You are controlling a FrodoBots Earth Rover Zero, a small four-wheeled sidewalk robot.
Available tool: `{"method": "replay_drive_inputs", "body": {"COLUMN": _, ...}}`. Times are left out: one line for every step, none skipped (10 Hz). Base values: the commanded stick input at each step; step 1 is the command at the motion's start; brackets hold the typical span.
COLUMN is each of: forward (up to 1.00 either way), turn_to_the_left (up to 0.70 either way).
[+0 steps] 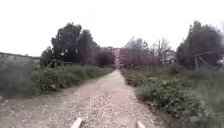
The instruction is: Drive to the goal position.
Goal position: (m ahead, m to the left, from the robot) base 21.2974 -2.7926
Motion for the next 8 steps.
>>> {"method": "replay_drive_inputs", "body": {"forward": 0.70, "turn_to_the_left": 0.00}}
{"method": "replay_drive_inputs", "body": {"forward": 0.70, "turn_to_the_left": 0.00}}
{"method": "replay_drive_inputs", "body": {"forward": 0.70, "turn_to_the_left": 0.00}}
{"method": "replay_drive_inputs", "body": {"forward": 0.70, "turn_to_the_left": 0.00}}
{"method": "replay_drive_inputs", "body": {"forward": 0.70, "turn_to_the_left": 0.00}}
{"method": "replay_drive_inputs", "body": {"forward": 0.70, "turn_to_the_left": 0.00}}
{"method": "replay_drive_inputs", "body": {"forward": 0.70, "turn_to_the_left": 0.00}}
{"method": "replay_drive_inputs", "body": {"forward": 0.70, "turn_to_the_left": 0.00}}
